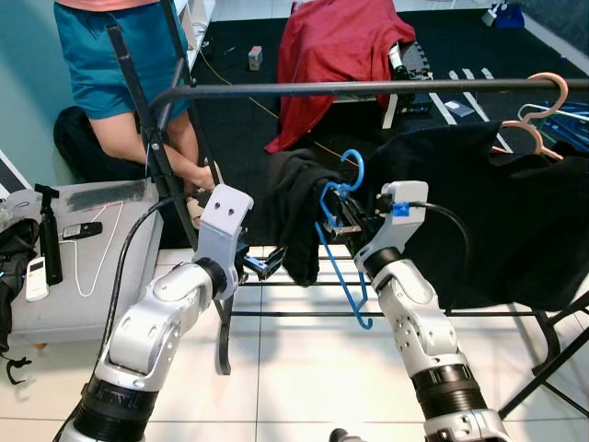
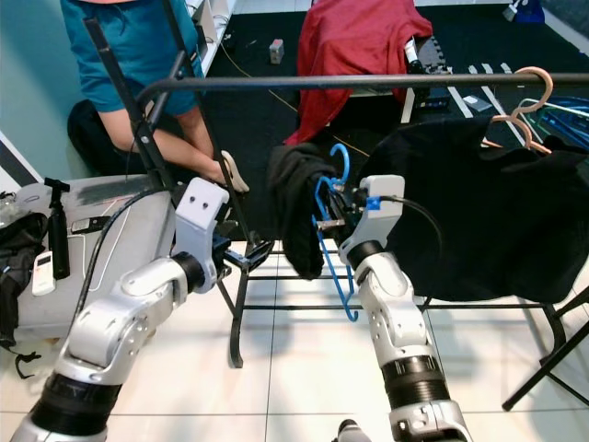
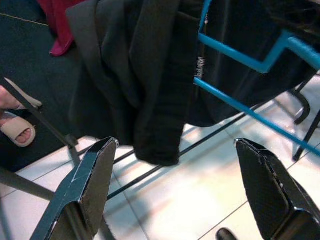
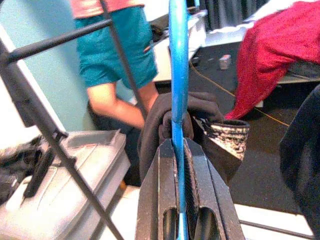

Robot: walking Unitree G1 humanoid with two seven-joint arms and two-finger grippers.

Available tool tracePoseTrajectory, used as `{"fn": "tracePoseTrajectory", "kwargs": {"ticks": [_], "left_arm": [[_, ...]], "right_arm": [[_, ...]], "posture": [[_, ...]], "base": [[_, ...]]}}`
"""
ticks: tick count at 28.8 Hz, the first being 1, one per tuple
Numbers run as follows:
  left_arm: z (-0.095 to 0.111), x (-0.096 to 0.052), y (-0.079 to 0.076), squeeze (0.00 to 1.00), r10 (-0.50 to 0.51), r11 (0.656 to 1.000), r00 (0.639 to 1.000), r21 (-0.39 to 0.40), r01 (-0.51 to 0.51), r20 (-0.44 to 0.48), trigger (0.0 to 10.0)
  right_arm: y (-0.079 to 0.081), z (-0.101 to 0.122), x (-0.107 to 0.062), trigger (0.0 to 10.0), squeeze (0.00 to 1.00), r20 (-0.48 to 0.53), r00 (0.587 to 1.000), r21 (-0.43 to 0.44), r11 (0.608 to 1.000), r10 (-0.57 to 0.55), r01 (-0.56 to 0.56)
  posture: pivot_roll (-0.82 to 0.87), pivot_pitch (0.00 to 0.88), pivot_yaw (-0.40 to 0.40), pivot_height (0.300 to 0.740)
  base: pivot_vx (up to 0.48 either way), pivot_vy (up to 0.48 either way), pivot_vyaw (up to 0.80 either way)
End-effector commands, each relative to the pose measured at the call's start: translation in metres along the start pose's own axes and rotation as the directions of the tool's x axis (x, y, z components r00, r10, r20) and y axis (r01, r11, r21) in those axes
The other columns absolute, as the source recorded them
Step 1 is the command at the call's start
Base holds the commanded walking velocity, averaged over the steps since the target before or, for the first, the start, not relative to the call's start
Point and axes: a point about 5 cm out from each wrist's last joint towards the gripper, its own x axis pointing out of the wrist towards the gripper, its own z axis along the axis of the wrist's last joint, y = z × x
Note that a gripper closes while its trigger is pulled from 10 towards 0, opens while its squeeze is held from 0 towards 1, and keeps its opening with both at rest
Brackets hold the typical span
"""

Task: Hang hanger

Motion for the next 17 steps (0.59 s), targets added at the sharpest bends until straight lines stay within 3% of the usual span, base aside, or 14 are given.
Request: {"fn": "tracePoseTrajectory", "kwargs": {"ticks": [1,5,7,10,14,17], "left_arm": [[-0.008,0.0,0.001,0.0,0.006,1.0,1.0,0.019,-0.005,-0.029,10.0],[0.001,0.003,-0.002,0.0,-0.015,0.996,0.998,0.087,0.01,0.062,10.0],[0.019,0.001,-0.003,0.0,-0.047,0.998,0.977,0.052,0.037,0.207,10.0],[0.029,-0.002,0.0,0.0,-0.07,0.997,0.945,0.001,0.074,0.319,10.0],[0.033,-0.008,0.004,0.0,-0.115,0.99,0.908,-0.034,0.14,0.402,10.0],[0.032,-0.011,0.007,0.0,-0.142,0.987,0.895,-0.013,0.163,0.422,10.0]], "right_arm": [[0.007,0.012,-0.001,10.0,0.0,0.061,0.997,-0.035,0.998,0.056,-0.054],[0.011,0.013,-0.01,10.0,0.0,0.066,0.988,-0.084,0.988,0.137,-0.131],[0.013,0.014,-0.013,10.0,0.0,0.077,0.981,-0.083,0.981,0.181,-0.174],[0.015,0.016,-0.018,10.0,0.0,0.092,0.969,-0.062,0.973,0.228,-0.223],[0.014,0.019,-0.026,10.0,0.0,0.118,0.954,-0.028,0.962,0.274,-0.272],[0.012,0.019,-0.031,10.0,0.0,0.13,0.946,-0.012,0.955,0.297,-0.298]], "posture": [[-0.08,0.164,0.022,0.74],[-0.08,0.164,0.026,0.74],[-0.08,0.163,0.026,0.74],[-0.08,0.161,0.025,0.74],[-0.08,0.162,0.028,0.74],[-0.08,0.162,0.032,0.74]], "base": [[0.0,0.0,0.0],[0.0,0.0,0.0],[0.0,0.0,0.0],[0.0,0.0,0.0],[0.0,0.0,0.0],[0.0,0.0,0.0]]}}
